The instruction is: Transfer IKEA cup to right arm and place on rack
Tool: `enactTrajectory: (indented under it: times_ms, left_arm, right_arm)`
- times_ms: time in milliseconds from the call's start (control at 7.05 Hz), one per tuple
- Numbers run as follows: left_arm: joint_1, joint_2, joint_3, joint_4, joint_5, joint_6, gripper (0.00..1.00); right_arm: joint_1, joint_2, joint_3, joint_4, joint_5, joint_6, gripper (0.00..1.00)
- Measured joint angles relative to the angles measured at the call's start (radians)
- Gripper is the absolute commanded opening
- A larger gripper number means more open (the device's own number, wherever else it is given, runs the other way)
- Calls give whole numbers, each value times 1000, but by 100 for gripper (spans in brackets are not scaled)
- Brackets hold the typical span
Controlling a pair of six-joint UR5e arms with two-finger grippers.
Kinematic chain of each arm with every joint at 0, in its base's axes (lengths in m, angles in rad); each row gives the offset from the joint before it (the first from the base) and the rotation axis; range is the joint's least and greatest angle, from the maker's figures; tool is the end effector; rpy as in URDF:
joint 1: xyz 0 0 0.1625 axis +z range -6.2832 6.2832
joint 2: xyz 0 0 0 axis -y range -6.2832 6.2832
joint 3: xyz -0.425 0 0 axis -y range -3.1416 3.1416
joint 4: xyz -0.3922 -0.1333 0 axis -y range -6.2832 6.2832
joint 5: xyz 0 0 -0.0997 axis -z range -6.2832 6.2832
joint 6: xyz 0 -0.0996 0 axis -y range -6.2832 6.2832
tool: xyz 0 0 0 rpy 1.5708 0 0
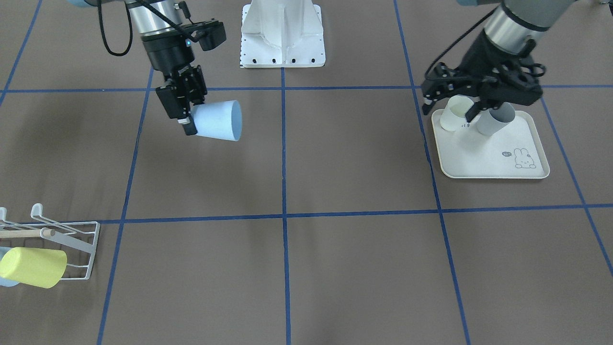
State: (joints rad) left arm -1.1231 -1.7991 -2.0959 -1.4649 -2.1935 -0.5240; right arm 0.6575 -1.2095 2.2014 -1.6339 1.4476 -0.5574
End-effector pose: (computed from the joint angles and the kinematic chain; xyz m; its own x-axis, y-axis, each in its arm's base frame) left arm 0.1532 -0.4928 0.3125 0.6749 0.2193 -0.7046 -0.0088 0.9571 0.2895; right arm -0.3097 -0.4230 0.2111 0.3301 -0.8092 -0.4861 0.7643 -0.0732 0.6407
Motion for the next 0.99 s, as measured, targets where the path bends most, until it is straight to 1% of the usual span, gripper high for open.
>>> enactTrajectory:
  times_ms: [142, 284, 426, 568, 710, 851, 993]
  left_arm:
    - [-60, 51, 1, 3, -1, 119, 100]
    - [-91, 77, 3, 4, -3, 179, 100]
    - [-103, 87, 6, 4, -4, 201, 100]
    - [-107, 90, 9, 3, -5, 204, 100]
    - [-108, 91, 13, 2, -6, 205, 100]
    - [-108, 92, 16, 2, -6, 205, 100]
    - [-108, 92, 17, 2, -6, 204, 100]
  right_arm:
    - [62, -7, 25, -98, -2, -177, 39]
    - [123, -26, 35, -160, -9, -352, 35]
    - [180, -64, 38, -189, -24, -504, 35]
    - [222, -98, 36, -196, -59, -626, 34]
    - [244, -120, 29, -198, -119, -736, 33]
    - [251, -138, 21, -198, -171, -811, 31]
    - [254, -156, 7, -183, -205, -847, 31]
